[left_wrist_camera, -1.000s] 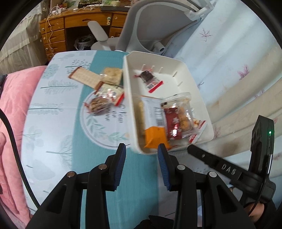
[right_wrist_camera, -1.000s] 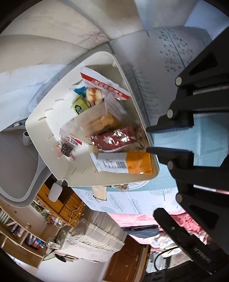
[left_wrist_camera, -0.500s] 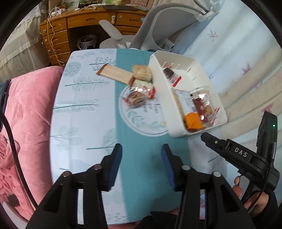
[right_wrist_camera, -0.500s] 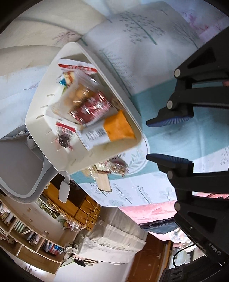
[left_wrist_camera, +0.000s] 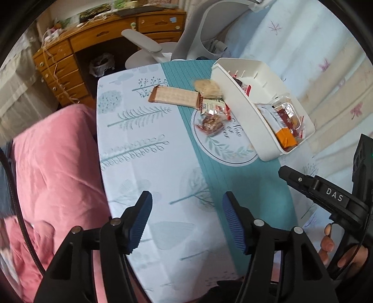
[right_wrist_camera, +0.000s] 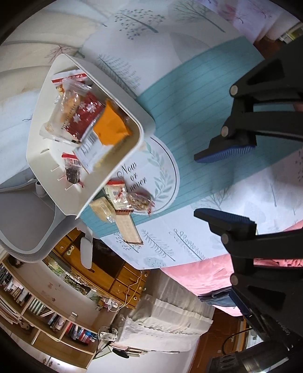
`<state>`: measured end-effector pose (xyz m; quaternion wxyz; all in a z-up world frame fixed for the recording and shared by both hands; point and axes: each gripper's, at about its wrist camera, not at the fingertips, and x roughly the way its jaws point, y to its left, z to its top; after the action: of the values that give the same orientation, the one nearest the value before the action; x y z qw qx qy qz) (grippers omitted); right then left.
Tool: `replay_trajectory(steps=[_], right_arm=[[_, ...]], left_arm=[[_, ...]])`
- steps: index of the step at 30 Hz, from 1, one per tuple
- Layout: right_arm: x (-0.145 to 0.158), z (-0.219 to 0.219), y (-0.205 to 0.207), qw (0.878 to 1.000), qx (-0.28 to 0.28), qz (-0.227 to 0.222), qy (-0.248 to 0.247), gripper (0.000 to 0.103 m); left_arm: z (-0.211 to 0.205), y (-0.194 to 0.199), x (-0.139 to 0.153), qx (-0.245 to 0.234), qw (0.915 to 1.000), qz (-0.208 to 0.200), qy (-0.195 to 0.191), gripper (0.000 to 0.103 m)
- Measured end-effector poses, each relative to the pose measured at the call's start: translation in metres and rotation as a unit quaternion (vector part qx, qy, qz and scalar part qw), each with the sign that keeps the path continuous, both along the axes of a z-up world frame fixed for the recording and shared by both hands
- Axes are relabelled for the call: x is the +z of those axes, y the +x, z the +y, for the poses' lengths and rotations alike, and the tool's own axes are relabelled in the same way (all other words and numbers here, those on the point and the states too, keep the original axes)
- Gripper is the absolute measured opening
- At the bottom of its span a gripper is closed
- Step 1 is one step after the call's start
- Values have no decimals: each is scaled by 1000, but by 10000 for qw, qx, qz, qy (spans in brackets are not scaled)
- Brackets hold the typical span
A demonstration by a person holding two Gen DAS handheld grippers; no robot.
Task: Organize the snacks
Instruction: 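Withdraw both open grippers from the tray, then grasp the brown wafer bar with the left gripper while the right gripper grasps the clear nut bag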
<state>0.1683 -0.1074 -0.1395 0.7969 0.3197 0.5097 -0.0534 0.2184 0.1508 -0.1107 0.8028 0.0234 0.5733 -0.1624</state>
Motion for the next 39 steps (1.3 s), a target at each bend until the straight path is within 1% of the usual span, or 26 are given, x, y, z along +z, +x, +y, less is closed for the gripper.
replay_trajectory(steps=[3,5,9,12,15,16,18,20,22,26,29,31,36,39], right_arm=[[1,11,4,10000,-24,-39,-17,48],[2,18,4,9999,-18,-85,-55,51],[7,31,9,9988,88,-180,-436,52],[8,39,11,9973,236,-293,-633,53],[8,45,16,9951,380,-426,-808,60],[8,47,17,9945,415,-468,-837,64],[7,51,22,9928,477,-578,-931,67],[6,54,29,9911,541,-651,-1030,70],[1,56,38,9894,588,-690,-1131,72],[-15,57,58,9893,616,-687,-1129,73],[-28,56,72,9905,567,-598,-1103,73],[-34,56,81,9898,589,-612,-1147,73],[-51,55,100,9892,584,-619,-1193,73],[-58,57,108,9863,686,-681,-1338,73]], left_arm=[[7,12,1,-191,9998,-47,97,68],[11,19,3,-368,9992,-121,80,70],[12,33,5,-688,9973,-243,123,74],[9,45,4,-940,9946,-354,244,76],[3,56,2,-1253,9889,-612,521,76],[1,60,2,-1391,9860,-712,575,77],[-3,69,1,-1649,9798,-863,734,79],[-7,77,-1,-1900,9726,-987,911,79],[-12,89,-4,-2190,9633,-1096,1095,79],[-25,113,-17,-2682,9478,-1104,1326,79],[-38,130,-31,-3138,9316,-1111,1459,79],[-49,142,-42,-3471,9184,-1139,1519,79],[-74,172,-72,-4003,8915,-1268,1699,79],[-87,191,-89,-4260,8780,-1334,1727,79]])
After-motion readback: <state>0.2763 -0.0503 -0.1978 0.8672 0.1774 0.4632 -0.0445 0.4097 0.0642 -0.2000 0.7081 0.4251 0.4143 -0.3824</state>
